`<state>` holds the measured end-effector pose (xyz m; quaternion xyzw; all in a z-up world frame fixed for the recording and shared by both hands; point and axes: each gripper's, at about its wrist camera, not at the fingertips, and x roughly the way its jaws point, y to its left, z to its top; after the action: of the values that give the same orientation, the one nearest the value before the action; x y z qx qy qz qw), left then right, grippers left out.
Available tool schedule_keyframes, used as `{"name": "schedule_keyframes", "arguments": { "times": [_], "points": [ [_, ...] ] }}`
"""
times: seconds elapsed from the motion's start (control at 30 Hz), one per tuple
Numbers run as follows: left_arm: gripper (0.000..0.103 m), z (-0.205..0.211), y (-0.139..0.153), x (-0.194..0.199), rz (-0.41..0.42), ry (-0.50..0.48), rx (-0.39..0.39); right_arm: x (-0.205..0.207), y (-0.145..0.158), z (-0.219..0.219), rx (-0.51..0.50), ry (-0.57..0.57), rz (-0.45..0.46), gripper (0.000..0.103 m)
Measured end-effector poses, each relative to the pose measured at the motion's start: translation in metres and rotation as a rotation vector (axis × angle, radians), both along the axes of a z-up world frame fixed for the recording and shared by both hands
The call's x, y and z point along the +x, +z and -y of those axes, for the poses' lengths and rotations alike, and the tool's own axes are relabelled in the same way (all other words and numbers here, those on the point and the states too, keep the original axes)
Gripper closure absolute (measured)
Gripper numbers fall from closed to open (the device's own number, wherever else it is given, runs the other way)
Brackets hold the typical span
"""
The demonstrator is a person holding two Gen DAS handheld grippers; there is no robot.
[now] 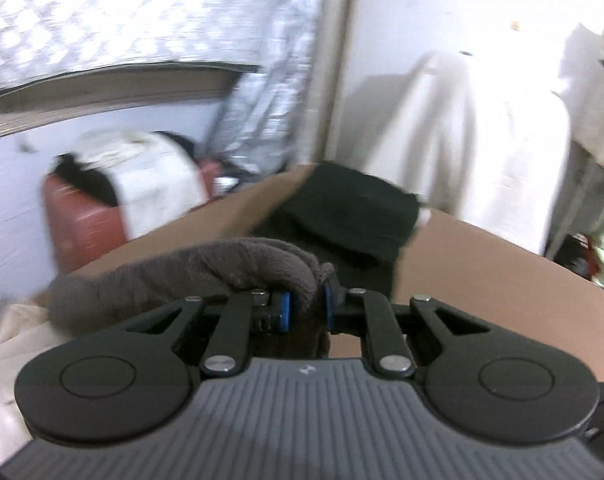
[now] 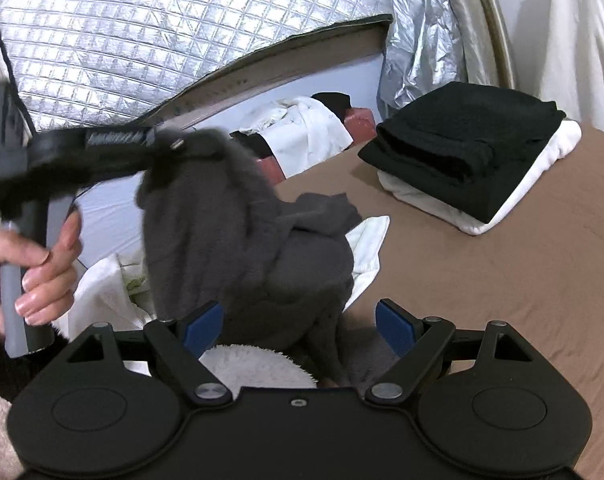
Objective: Fold clothes
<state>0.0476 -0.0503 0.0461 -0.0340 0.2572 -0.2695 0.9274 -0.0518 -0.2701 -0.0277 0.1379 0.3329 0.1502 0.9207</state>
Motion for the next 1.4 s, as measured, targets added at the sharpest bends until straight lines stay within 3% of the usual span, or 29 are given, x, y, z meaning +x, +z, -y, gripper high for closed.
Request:
{"name": "schedule_keyframes", "arguments": {
  "times": [0.13, 0.3, 0.4, 0.5, 0.57, 0.63, 0.7, 0.73, 0.77, 0.8, 0.83, 1.0, 1.1, 1.2, 1.3, 1.4],
  "points": [
    [0.09, 0.06, 0.022, -0.007, 0.044, -0.157, 0.011, -0.003, 0.003, 0.014, 0.059, -0.013, 0.033, 0.016],
    [0.09, 0.129, 0.064, -0.024, 0.117, -0.379, -0.108, -0.016, 0.016, 0.058, 0.135, -0.11, 0.124, 0.016],
    [0.09, 0.172, 0.093, -0.038, 0.162, -0.497, -0.169, -0.031, 0.03, 0.095, 0.126, -0.242, 0.206, 0.016],
    [0.09, 0.217, 0.131, -0.038, 0.171, -0.608, -0.295, -0.038, 0.051, 0.128, 0.075, -0.317, 0.267, 0.015],
    [0.09, 0.244, 0.156, -0.036, 0.22, -0.631, -0.324, -0.04, 0.07, 0.145, -0.001, -0.369, 0.313, 0.015],
    [0.089, 0.269, 0.177, -0.036, 0.281, -0.594, -0.321, -0.043, 0.089, 0.163, -0.074, -0.421, 0.358, 0.015],
    [0.082, 0.285, 0.185, -0.037, 0.26, -0.514, -0.332, -0.049, 0.098, 0.187, -0.06, -0.471, 0.376, 0.015],
    [0.081, 0.292, 0.18, -0.03, 0.205, -0.481, -0.344, -0.051, 0.098, 0.198, -0.053, -0.494, 0.371, 0.012],
    [0.069, 0.3, 0.166, -0.019, 0.143, -0.464, -0.341, -0.053, 0.098, 0.209, -0.046, -0.517, 0.366, 0.009],
    [0.051, 0.31, 0.144, -0.007, 0.081, -0.461, -0.307, -0.055, 0.097, 0.22, -0.04, -0.539, 0.357, 0.009],
    [0.047, 0.32, 0.117, 0.006, 0.031, -0.461, -0.254, -0.053, 0.079, 0.227, -0.04, -0.561, 0.303, 0.009],
    [0.048, 0.35, -0.065, 0.026, -0.172, -0.354, 0.046, -0.044, -0.012, 0.26, -0.043, -0.663, 0.029, 0.009],
    [0.05, 0.341, -0.143, 0.03, -0.324, -0.324, 0.175, -0.047, -0.064, 0.269, -0.034, -0.697, -0.101, 0.01],
    [0.05, 0.338, -0.165, 0.03, -0.349, -0.319, 0.207, -0.049, -0.087, 0.271, -0.011, -0.708, -0.139, 0.01],
    [0.047, 0.337, -0.15, 0.031, -0.345, -0.368, 0.079, -0.05, -0.103, 0.272, 0.012, -0.715, -0.16, 0.01],
    [0.043, 0.335, -0.141, 0.024, -0.301, -0.412, 0.034, -0.044, -0.092, 0.286, -0.066, -0.708, -0.174, 0.01]
  ]
}}
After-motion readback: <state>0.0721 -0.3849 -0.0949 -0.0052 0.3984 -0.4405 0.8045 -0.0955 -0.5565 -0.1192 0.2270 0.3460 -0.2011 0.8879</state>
